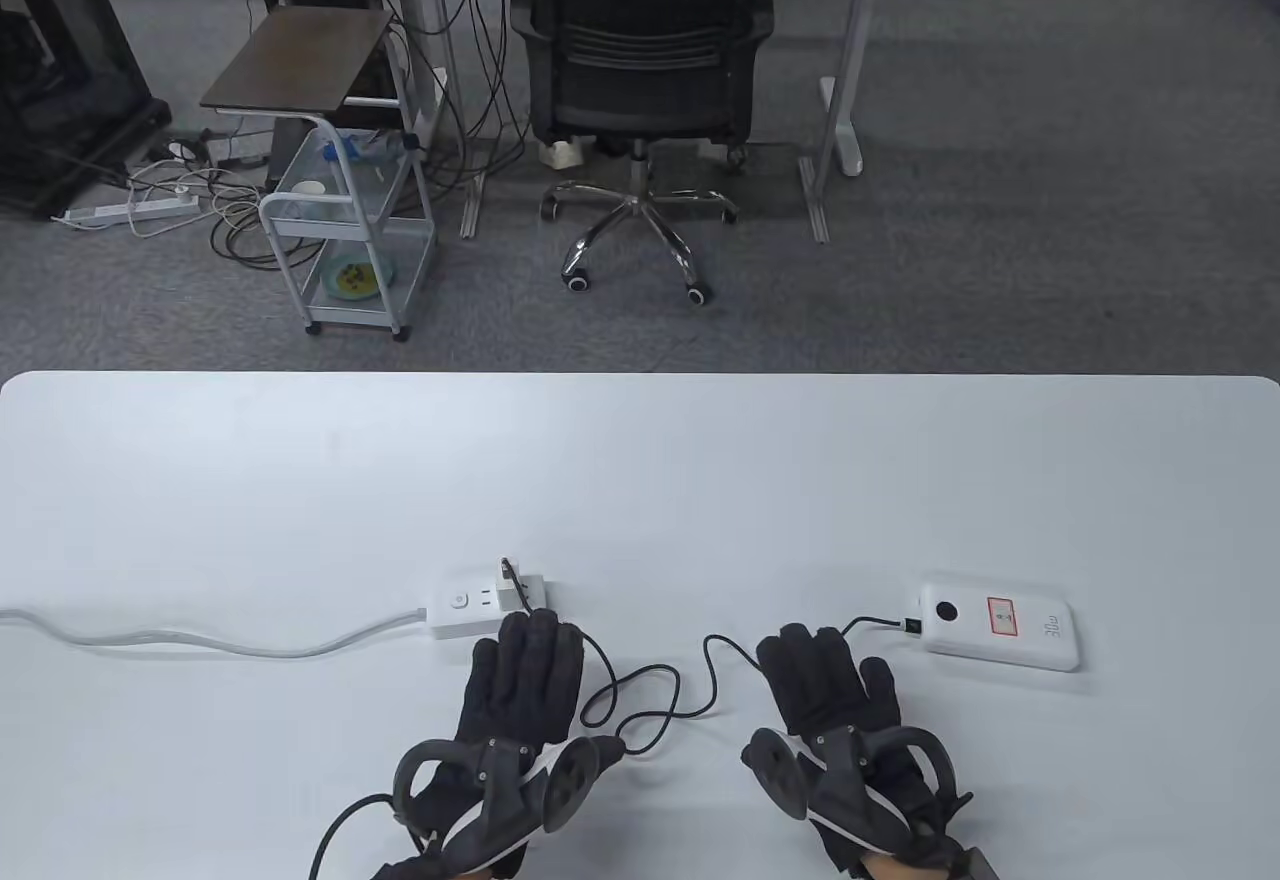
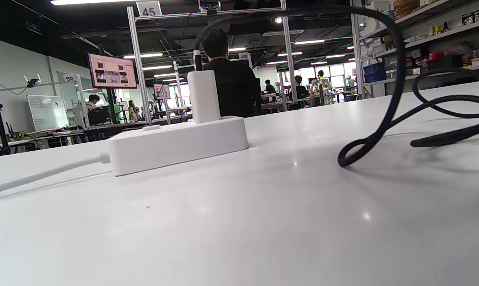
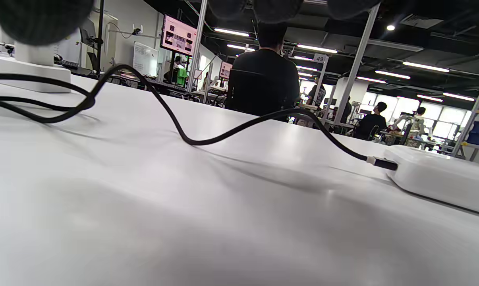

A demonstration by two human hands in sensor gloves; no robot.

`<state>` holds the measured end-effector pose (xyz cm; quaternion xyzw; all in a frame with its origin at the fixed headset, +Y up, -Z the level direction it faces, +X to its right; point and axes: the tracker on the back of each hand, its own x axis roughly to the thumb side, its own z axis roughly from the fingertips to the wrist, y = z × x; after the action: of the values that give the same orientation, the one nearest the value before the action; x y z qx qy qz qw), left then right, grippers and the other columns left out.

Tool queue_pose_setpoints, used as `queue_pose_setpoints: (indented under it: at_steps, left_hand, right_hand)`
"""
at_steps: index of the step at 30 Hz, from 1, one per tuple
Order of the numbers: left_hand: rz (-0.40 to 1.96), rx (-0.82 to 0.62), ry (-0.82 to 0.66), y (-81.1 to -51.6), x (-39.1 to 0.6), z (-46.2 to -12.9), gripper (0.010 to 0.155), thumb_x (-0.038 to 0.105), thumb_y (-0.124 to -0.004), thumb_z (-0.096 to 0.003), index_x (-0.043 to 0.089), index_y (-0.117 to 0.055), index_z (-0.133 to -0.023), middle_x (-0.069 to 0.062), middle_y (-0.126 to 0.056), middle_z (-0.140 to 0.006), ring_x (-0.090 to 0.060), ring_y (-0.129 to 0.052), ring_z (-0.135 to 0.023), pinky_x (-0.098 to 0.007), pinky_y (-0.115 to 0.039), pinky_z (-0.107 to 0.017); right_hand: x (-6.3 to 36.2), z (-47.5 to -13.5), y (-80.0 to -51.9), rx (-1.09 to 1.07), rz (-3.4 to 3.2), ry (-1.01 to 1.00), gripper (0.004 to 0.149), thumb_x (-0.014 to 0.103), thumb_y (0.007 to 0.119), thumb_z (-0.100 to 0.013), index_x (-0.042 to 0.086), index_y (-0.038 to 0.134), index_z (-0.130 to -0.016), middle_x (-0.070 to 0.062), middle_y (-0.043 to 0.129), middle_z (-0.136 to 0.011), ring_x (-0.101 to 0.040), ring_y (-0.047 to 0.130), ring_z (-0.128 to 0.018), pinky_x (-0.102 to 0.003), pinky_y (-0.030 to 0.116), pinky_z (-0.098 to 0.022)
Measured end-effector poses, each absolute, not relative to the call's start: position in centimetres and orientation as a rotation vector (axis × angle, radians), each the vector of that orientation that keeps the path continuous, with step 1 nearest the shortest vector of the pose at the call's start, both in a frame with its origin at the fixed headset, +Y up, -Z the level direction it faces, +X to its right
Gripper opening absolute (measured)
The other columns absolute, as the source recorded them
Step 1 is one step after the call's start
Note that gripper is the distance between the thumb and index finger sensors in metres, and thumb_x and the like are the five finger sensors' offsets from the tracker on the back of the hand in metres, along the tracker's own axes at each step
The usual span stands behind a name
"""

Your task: Unplug the charger and disconnect the battery pack

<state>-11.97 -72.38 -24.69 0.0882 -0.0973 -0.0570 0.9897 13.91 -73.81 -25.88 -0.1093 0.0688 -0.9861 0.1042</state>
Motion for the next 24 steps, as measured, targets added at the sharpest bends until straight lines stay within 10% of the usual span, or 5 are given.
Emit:
queue_pose_setpoints:
  at_steps: [24]
  left_hand:
    - [-0.089,0.102,-0.190,-72.9,-12.2,-25.6,0.099,0.083,-0.052,-0.0388,0.029,-0.032,-0.119,-0.001,-0.035,-0.130,-0.031,-0.045,-0.124,-0.046,-0.041,-0.089]
  right_hand:
    - [14.4,-26.7,-74.6,-0.293,-2.832,0.137,0.090,0.065,0.061,-0.037,0.029,0.022,-0.109,-0.005,0.027,-0.121,-0.036,0.042,-0.109,-0.064,0.049,-0.072]
